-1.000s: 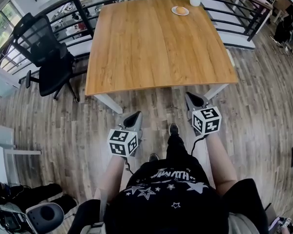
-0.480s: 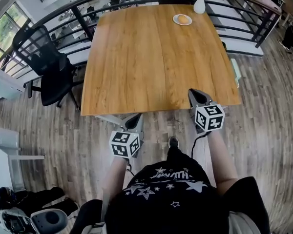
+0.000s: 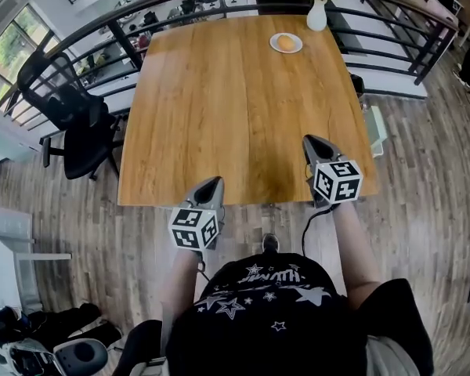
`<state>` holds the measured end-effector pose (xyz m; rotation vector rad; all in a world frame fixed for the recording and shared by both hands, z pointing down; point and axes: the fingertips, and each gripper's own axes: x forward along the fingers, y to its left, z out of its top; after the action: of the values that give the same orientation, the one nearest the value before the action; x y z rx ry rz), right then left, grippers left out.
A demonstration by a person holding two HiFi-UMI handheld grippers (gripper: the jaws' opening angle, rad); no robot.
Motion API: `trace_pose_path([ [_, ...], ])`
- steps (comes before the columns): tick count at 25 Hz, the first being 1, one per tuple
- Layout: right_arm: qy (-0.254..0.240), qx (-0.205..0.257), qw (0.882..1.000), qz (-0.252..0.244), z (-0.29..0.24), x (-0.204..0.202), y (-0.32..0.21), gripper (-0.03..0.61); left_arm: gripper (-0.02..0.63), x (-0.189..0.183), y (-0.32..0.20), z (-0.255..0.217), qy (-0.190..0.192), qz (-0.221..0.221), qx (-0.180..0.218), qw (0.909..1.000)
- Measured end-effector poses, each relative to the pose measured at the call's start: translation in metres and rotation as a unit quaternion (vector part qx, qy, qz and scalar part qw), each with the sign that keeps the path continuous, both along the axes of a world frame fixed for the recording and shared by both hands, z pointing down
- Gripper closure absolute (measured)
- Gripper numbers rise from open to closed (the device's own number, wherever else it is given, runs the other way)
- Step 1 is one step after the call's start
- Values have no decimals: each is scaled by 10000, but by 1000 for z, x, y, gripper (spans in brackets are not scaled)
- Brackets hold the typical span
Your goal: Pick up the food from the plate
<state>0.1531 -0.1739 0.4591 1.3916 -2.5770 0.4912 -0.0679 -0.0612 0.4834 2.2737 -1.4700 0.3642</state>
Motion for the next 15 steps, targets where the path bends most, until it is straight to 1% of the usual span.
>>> trace_pose_path([
  [4,-1,8,10000,-68,1,21,-29,578,615,21,-27,-2,10,-99,58,9999],
  [7,-8,-66,10000,-47,-2,33,-52,578,615,33,-46,-9,34,-163,23,9999],
  [11,-81,-116,9999,-10,-3,42,-67,578,615,37,-60,-12,-30,-189,-36,9998],
  [15,-135,-193,9997,68,4,50,-76,578,615,36,-79,-13,-30,-229,-5,9997],
])
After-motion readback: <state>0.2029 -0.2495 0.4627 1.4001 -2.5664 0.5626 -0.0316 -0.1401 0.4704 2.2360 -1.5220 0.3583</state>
